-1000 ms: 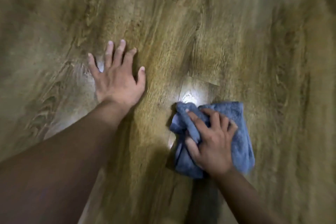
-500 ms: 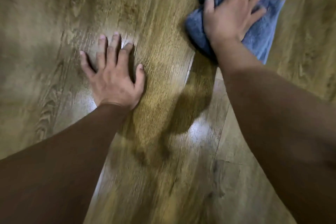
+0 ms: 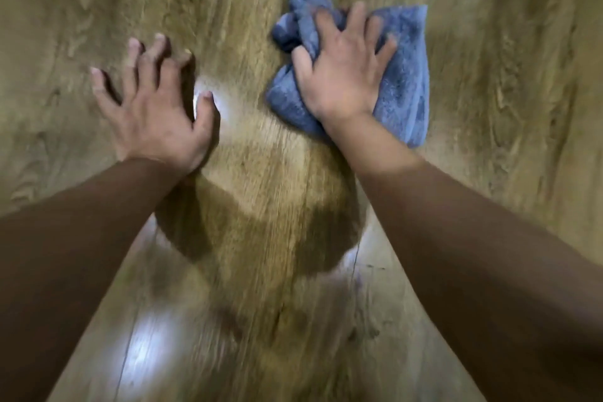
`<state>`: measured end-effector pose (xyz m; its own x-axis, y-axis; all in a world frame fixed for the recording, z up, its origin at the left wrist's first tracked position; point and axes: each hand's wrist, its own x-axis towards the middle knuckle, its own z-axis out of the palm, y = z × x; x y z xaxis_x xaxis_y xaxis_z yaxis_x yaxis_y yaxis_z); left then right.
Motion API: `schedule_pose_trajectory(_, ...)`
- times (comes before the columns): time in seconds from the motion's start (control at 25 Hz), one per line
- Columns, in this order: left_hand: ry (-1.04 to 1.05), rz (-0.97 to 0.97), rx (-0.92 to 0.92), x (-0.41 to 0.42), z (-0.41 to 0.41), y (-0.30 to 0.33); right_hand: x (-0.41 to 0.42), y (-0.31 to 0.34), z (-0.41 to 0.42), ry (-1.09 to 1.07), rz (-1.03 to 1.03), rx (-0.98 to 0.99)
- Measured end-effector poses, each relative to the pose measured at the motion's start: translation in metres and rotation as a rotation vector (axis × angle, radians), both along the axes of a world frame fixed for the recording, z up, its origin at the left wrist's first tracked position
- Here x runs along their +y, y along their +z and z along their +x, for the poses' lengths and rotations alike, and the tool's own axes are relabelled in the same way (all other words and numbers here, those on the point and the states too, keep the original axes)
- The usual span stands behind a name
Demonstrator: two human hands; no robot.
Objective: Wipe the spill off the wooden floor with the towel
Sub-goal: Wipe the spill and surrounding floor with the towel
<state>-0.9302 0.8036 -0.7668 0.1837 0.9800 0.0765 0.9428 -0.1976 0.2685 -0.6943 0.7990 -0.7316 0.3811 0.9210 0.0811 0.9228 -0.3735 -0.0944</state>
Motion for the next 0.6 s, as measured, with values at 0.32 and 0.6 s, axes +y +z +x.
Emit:
schedule_pose_trajectory(0.32, -0.043, -0.406, -0.015, -0.026, -0.027, 0.037, -0.247, 0.011, -0.105, 0.1, -0.173, 0.085)
schedule_pose_trajectory(0.6, 0.475, -0.796, 0.039, -0.086, -0.166, 0.065, -0.304, 0.004, -0.146, 0.161, -0.172, 0.054)
